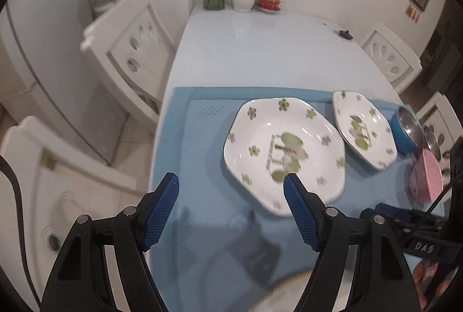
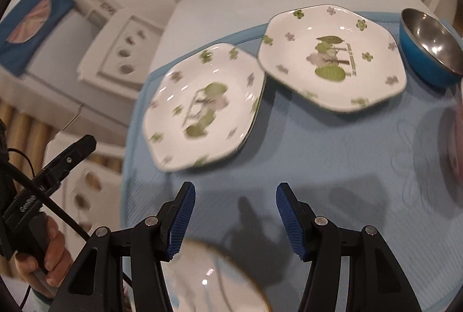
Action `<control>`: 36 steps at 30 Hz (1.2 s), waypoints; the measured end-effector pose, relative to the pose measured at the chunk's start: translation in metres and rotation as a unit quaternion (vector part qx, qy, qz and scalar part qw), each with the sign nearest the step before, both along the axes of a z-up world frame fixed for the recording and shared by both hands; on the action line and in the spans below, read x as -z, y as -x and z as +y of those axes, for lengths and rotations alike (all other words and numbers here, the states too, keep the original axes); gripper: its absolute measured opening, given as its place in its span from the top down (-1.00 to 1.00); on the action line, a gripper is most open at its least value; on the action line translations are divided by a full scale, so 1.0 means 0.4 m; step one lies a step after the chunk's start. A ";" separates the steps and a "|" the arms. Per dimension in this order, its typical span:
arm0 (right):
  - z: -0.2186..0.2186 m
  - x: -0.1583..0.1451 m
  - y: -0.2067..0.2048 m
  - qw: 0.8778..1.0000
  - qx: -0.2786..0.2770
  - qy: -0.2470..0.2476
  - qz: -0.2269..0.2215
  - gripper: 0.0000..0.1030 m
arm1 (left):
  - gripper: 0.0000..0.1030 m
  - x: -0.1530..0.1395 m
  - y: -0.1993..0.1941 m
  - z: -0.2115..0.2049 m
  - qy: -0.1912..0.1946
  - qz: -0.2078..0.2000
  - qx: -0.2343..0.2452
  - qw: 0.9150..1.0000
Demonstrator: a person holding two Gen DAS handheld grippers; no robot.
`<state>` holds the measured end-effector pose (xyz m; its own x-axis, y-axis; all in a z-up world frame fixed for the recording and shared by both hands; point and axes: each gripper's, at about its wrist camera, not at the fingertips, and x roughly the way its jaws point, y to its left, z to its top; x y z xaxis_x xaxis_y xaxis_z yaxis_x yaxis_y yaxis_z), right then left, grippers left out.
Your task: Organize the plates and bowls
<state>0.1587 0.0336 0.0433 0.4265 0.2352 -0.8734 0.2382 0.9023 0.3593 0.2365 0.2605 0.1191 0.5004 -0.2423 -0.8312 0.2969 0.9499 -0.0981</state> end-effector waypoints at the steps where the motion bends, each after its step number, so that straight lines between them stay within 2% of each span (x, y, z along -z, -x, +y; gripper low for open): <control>1: -0.002 0.010 -0.021 1.000 0.007 0.007 0.005 -0.09 | -0.42 0.016 -0.027 -0.005 0.009 0.010 0.001 1.000; 5: -0.004 0.042 -0.084 0.999 0.024 0.034 0.010 -0.09 | -0.42 0.075 -0.111 -0.024 0.029 0.035 0.001 0.999; 9: -0.003 0.073 -0.135 0.998 0.021 0.059 0.019 -0.08 | -0.42 0.143 -0.172 -0.043 0.029 0.060 -0.007 0.998; 14: -0.014 0.105 -0.177 0.997 0.016 0.070 0.025 0.16 | -0.39 0.200 -0.200 -0.051 0.047 0.080 -0.008 0.996; 17: -0.019 0.113 -0.193 0.997 0.011 0.070 0.022 0.31 | -0.39 0.213 -0.211 -0.058 0.048 0.081 -0.003 0.996; 22: 0.006 0.109 -0.212 0.995 -0.008 0.092 0.022 0.33 | -0.39 0.225 -0.220 -0.058 0.062 0.087 0.001 0.994; 26: 0.042 0.107 -0.226 0.990 -0.016 0.136 0.036 0.33 | -0.39 0.227 -0.227 -0.051 0.068 0.089 -0.002 0.994; 29: 0.059 0.102 -0.220 0.991 -0.014 0.123 0.044 0.32 | -0.39 0.218 -0.234 -0.045 0.068 0.081 -0.005 0.994; 32: 0.088 0.107 -0.213 0.993 -0.039 0.101 0.053 0.33 | -0.39 0.212 -0.245 -0.044 0.068 0.075 -0.002 0.995; 36: 0.050 0.120 -0.204 0.996 -0.034 0.060 0.051 0.32 | -0.39 0.221 -0.251 -0.050 0.059 0.073 0.003 0.996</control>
